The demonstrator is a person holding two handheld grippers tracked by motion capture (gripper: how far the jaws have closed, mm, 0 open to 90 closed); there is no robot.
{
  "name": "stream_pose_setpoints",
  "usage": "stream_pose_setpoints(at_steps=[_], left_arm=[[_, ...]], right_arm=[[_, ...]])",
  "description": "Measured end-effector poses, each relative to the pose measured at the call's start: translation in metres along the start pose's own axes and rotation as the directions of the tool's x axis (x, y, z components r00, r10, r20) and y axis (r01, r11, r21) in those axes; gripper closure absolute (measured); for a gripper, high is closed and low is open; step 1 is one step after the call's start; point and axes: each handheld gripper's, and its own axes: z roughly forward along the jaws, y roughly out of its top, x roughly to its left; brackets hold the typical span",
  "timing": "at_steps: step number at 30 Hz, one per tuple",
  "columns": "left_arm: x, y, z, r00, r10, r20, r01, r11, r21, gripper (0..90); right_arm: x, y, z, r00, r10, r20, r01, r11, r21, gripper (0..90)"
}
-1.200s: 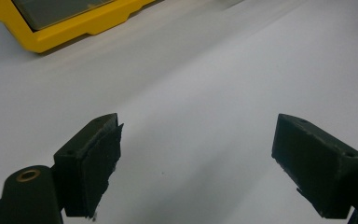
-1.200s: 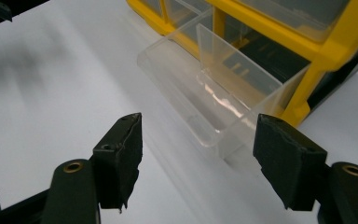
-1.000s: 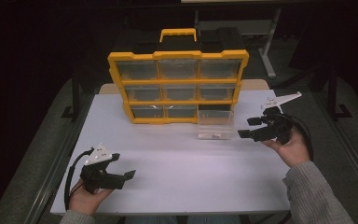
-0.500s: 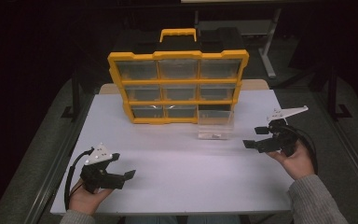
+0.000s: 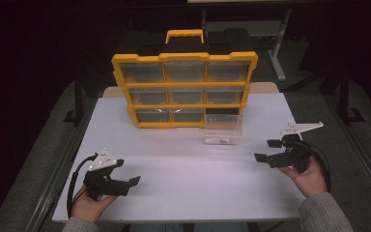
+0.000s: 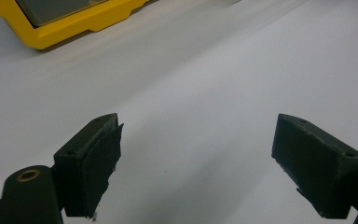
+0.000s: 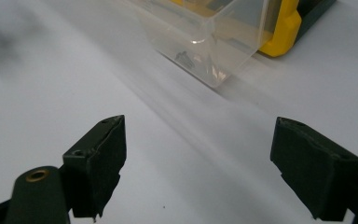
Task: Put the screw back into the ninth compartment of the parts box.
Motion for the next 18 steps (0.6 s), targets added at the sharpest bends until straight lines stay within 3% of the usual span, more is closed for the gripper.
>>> stream_pose_setpoints(at_steps=[11,18], left_arm=[[0.002,-0.003,0.002,0.9999,0.014,0.007,-0.014,0.9997,0.018,15.2],[0.003,-0.007,0.004,1.0,-0.001,0.003,0.001,0.9996,0.027,15.4]], right_arm=[[-0.001,-0.021,-0.002,0.9995,0.029,0.007,-0.029,0.999,-0.02,16.6],[0.0,-0.032,-0.005,0.9994,0.031,0.014,-0.03,0.999,-0.044,16.5]])
